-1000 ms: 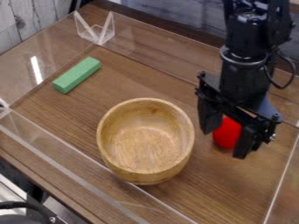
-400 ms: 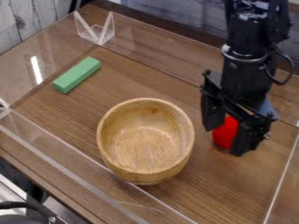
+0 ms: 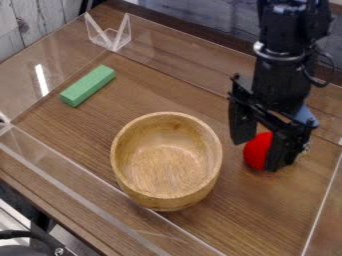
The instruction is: Move the red fruit to the right
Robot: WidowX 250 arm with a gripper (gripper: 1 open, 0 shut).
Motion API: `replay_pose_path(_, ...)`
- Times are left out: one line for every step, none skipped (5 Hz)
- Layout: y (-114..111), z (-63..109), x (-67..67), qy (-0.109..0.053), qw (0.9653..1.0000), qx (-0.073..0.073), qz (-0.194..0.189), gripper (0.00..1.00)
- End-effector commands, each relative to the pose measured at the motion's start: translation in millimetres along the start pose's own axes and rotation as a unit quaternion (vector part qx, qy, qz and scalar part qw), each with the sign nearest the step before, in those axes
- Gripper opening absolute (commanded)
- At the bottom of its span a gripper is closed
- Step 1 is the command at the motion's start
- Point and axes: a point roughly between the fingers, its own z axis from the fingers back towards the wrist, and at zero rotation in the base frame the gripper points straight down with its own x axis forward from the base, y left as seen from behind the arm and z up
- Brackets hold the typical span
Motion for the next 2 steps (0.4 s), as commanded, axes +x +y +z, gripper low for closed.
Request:
replay_pose_path(4, 4.1, 3.9, -0.026, 0.9996, 0.004, -0.010, 1.00)
replay_pose_path(7, -9.3, 0.1, -0.022, 0.9996, 0.003, -0.021, 1.00)
